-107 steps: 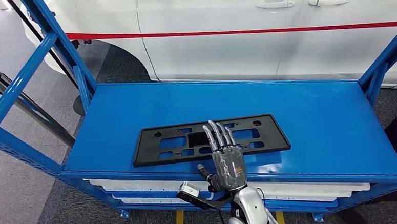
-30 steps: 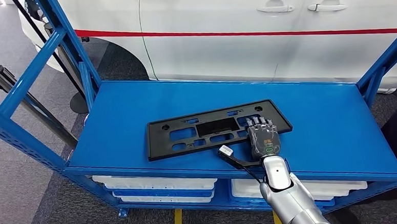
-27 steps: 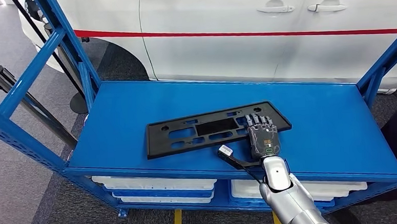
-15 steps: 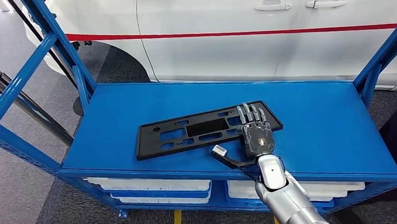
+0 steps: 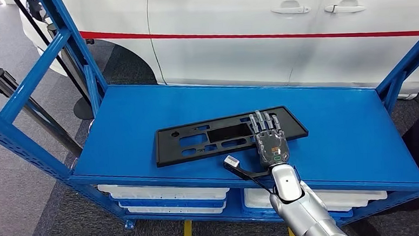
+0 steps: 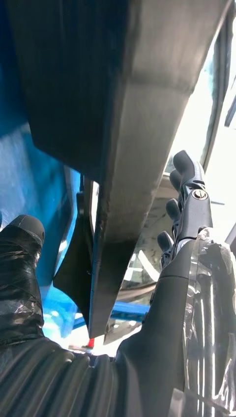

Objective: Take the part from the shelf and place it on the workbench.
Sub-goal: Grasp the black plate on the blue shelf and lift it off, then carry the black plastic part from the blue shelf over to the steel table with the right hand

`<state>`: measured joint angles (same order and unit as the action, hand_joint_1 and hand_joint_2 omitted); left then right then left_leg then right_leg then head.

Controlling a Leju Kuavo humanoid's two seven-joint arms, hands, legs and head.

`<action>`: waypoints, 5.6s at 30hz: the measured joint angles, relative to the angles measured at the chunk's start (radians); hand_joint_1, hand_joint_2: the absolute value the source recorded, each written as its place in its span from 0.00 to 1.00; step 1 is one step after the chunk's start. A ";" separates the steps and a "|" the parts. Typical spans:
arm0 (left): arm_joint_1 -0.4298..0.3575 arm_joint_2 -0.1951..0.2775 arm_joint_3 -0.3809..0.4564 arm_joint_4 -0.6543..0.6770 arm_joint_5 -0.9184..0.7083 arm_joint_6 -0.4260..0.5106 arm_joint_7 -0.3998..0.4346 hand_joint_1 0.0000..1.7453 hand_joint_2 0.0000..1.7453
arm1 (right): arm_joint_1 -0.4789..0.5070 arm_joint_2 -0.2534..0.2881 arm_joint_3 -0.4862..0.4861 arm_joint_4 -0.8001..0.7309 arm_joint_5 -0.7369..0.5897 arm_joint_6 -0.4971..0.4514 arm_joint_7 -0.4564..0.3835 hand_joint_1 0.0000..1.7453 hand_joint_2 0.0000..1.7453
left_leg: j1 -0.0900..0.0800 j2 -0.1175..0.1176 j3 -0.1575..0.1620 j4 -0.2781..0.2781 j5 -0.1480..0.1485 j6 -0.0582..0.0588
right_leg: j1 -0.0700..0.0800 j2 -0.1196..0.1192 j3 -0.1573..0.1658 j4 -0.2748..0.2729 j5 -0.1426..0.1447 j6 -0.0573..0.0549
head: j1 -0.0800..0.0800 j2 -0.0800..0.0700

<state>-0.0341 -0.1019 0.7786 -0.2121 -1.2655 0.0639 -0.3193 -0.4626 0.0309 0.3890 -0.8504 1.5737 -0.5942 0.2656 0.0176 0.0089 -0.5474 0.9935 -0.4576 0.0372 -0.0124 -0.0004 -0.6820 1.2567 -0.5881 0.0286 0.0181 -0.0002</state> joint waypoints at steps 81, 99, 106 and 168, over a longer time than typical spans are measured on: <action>0.004 -0.033 0.129 0.000 0.000 0.019 -0.028 0.00 0.00 | 0.219 0.058 0.073 -0.977 -1.211 0.028 -0.595 1.00 1.00 | 0.002 -0.006 -0.076 0.134 -0.028 -0.053 | -0.002 -0.001 0.122 -0.245 0.114 -0.045 | -0.001 0.000; -0.003 -0.049 0.197 0.000 0.029 0.029 -0.043 0.00 1.00 | 0.413 -0.017 0.040 -1.175 -1.682 0.177 -0.724 1.00 1.00 | -0.012 -0.011 -0.017 0.023 -0.013 -0.013 | 0.004 0.000 0.099 -0.224 0.113 -0.019 | -0.001 0.000; -0.003 -0.052 0.220 0.000 0.030 0.030 -0.043 0.00 1.00 | 0.499 -0.008 0.015 -1.171 -1.709 0.208 -0.755 1.00 1.00 | -0.006 -0.011 -0.097 0.210 -0.126 -0.050 | 0.000 -0.003 0.103 -0.236 0.119 -0.054 | -0.001 0.000; 0.001 -0.056 0.274 -0.005 -0.017 0.015 -0.013 0.00 1.00 | 0.769 0.056 -0.061 -1.235 -1.613 0.410 -0.932 1.00 1.00 | -0.007 0.007 -0.125 0.249 -0.166 -0.050 | 0.003 0.004 0.113 -0.213 0.093 -0.066 | -0.002 0.000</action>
<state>-0.0334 -0.1579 1.0524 -0.2167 -1.2822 0.0792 -0.3323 0.3065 0.0867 0.3276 -2.0855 -0.0394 -0.1846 -0.6668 0.0107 0.0160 -0.6722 1.2423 -0.6241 -0.0123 -0.0090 0.0038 -0.5688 1.0437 -0.4953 -0.0373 0.0160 -0.0004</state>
